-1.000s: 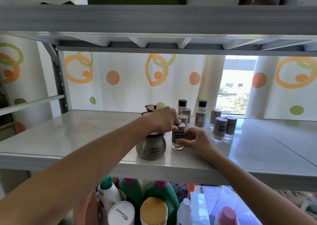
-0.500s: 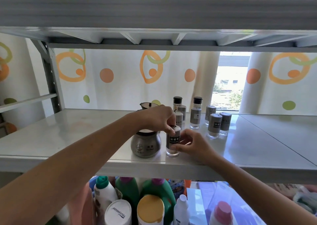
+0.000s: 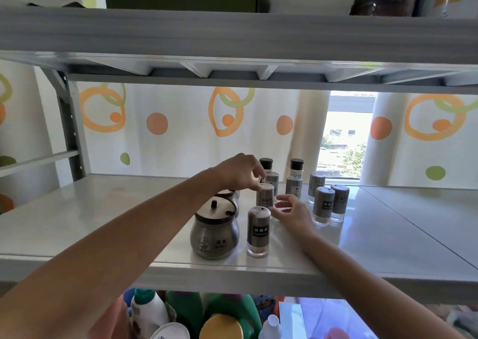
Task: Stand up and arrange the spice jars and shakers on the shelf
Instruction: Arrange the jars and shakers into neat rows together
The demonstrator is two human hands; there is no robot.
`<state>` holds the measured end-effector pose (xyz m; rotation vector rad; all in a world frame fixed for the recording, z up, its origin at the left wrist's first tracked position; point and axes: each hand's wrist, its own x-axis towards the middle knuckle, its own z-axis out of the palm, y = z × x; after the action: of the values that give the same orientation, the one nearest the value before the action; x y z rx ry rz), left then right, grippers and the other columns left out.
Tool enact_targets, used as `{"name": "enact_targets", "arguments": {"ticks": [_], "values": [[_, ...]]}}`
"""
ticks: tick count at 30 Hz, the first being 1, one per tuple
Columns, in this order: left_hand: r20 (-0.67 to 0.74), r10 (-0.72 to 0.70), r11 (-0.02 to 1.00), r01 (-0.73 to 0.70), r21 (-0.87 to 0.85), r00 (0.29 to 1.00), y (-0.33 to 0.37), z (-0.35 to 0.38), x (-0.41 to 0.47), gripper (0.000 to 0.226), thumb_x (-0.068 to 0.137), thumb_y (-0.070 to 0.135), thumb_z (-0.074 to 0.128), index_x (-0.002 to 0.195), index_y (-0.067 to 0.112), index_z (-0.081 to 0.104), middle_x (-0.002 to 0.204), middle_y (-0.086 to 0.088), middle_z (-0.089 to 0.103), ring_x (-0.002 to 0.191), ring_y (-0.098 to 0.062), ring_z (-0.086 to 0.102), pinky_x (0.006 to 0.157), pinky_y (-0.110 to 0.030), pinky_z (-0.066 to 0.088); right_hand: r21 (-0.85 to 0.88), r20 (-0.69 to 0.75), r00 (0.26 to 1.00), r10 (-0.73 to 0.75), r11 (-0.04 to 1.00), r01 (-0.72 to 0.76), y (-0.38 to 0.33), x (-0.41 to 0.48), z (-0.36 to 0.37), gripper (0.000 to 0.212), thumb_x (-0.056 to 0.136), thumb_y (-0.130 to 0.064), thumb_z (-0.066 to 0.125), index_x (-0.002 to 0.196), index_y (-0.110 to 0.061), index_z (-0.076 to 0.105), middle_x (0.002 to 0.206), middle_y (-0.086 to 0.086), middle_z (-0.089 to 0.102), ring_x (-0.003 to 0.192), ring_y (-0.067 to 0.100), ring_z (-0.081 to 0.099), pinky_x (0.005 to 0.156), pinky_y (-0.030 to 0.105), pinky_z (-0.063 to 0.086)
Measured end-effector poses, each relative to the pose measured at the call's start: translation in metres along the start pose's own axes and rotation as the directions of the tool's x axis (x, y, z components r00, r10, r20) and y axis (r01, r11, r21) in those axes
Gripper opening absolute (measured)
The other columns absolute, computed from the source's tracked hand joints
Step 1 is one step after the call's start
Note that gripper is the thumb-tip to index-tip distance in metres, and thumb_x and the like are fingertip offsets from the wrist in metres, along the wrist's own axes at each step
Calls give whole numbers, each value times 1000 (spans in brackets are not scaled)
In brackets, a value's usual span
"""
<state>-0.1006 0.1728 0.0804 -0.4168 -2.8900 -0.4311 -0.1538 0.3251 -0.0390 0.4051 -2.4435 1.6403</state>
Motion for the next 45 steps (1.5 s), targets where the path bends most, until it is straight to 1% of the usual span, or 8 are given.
{"name": "enact_targets", "arguments": {"ticks": [6, 13, 17, 20, 28, 34, 40, 45], "values": [[-44, -21, 1000, 21, -8, 999, -6, 19, 20, 28, 81, 13, 72, 108, 11, 72, 114, -6, 70, 104, -20, 65, 91, -30, 51, 30, 67, 997, -49, 998, 47, -7, 5, 13, 41, 77, -10, 73, 115, -13, 59, 97, 0, 64, 81, 8, 60, 57, 8, 42], [-98, 29, 999, -26, 27, 995, -12, 22, 13, 16, 82, 3, 68, 95, 7, 76, 102, -7, 74, 97, -18, 67, 82, -25, 51, 84, 170, 983, -68, 995, 55, -13, -1, 8, 43, 75, -7, 74, 115, -13, 59, 94, -4, 65, 80, 2, 62, 59, 10, 48], [-82, 28, 1000, -28, 1, 996, -15, 17, 4, 16, 81, 0, 68, 93, 5, 77, 101, -8, 74, 97, -20, 67, 88, -33, 55, 122, 218, 973, -76, 991, 50, -17, -9, 2, 33, 77, -6, 73, 103, -24, 64, 94, -5, 69, 79, -1, 65, 59, 12, 51], [-67, 41, 999, -42, -18, 997, -16, 14, -2, 15, 80, -2, 68, 91, 3, 77, 98, -10, 74, 94, -20, 69, 89, -35, 55, 123, 246, 965, -90, 991, 61, -21, -15, 0, 31, 78, -3, 70, 106, -16, 66, 91, -7, 68, 73, -5, 63, 56, 8, 50], [-69, 75, 996, -78, -38, 995, -16, 13, -15, 16, 81, -5, 66, 91, 0, 76, 98, -15, 71, 85, -15, 65, 68, -13, 47, 91, 275, 959, -68, 995, 45, -22, -23, -6, 34, 79, 3, 66, 112, -7, 64, 85, -10, 65, 67, -6, 64, 55, 7, 50], [-82, 80, 995, -84, -48, 993, -15, 13, -20, 21, 81, -8, 62, 93, 2, 77, 98, -13, 72, 77, -8, 58, 75, -19, 50, 101, 272, 961, -51, 995, 25, -22, -26, -7, 39, 79, 6, 66, 116, -4, 62, 93, 0, 66, 75, -2, 63, 58, 9, 52], [-88, 83, 992, -91, -90, 993, -18, 12, -17, 13, 80, 5, 69, 90, 7, 78, 94, -6, 74, 65, 7, 55, 64, -4, 42, 76, 263, 964, -36, 997, 17, -20, -24, -10, 40, 78, 6, 67, 115, -10, 63, 92, -4, 68, 70, -7, 67, 59, 8, 51], [-176, -6, 990, -19, -139, 984, -29, 12, -1, 25, 82, 14, 70, 107, 12, 72, 106, -1, 73, 87, -12, 66, 77, -20, 49, 54, 75, 996, 37, 998, -41, -7, -8, -8, 40, 81, 8, 62, 117, -8, 63, 107, 8, 69, 97, 16, 65, 72, 12, 50]]}}
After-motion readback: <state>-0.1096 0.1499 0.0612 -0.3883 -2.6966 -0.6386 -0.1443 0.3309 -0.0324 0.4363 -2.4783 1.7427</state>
